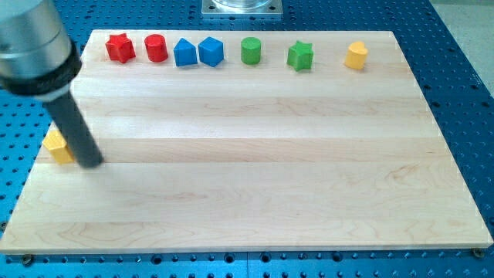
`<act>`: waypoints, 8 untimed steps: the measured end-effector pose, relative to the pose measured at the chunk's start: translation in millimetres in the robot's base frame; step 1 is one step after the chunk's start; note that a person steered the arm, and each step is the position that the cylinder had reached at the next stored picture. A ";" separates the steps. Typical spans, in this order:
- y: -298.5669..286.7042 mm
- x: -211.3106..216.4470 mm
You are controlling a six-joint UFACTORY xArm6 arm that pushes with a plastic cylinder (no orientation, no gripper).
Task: Place the hexagon left to the red star
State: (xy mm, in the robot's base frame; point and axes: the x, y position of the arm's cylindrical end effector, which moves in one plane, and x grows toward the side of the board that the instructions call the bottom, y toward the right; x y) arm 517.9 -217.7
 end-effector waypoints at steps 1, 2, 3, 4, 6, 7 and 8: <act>-38.4 1.6; -62.8 -58.5; -55.8 -88.4; -58.6 -55.0; -10.9 -170.4; -4.7 -161.7; -11.4 -206.0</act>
State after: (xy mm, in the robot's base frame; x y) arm 311.9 -229.1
